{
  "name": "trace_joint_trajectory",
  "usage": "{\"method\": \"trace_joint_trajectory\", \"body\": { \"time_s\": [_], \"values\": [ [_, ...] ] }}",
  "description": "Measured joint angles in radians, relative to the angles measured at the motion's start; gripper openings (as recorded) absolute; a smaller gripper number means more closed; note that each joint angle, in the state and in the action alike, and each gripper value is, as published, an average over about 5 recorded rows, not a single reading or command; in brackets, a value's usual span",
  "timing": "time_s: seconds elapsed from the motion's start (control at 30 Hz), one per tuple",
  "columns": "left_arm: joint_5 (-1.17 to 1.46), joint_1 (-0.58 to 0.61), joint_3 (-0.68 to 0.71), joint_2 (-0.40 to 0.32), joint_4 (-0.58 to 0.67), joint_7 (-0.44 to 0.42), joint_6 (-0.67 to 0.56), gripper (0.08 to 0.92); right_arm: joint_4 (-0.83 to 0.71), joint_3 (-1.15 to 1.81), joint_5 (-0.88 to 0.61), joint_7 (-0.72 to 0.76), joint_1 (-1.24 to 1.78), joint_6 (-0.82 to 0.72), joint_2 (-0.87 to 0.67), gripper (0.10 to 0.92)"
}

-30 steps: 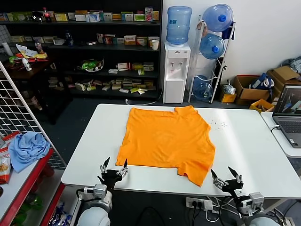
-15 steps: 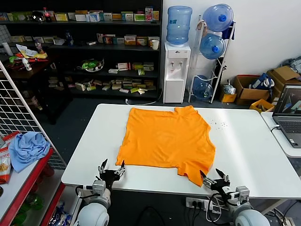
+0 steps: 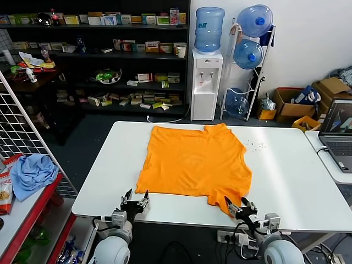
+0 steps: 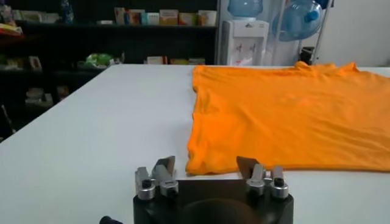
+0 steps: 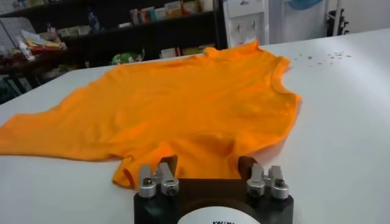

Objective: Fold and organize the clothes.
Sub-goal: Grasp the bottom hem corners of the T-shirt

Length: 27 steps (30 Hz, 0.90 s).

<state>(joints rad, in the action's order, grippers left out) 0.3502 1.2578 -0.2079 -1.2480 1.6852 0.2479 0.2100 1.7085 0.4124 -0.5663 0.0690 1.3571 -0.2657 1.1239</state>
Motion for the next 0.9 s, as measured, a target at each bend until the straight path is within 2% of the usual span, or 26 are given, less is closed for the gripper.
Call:
{"method": "trace_joint_trajectory", "body": {
  "time_s": [0.4,0.57,0.9],
  "values": [
    [0.004,0.014,-0.002,-0.002,0.006,-0.012,-0.006,0.239,0.069,0.008,0.023,-0.042,0.041,-0.037,-0.011,0.143],
    [-0.002,0.031,-0.004,0.008,0.030,-0.006,-0.013,0.108,0.135,0.029,0.040,-0.072,0.091,-0.063,-0.028,0.124],
    [-0.005,0.090,-0.022,0.048,0.112,0.008,-0.021,0.089,0.278,0.092,0.101,-0.126,0.247,-0.068,-0.061,0.124]
  ]
}}
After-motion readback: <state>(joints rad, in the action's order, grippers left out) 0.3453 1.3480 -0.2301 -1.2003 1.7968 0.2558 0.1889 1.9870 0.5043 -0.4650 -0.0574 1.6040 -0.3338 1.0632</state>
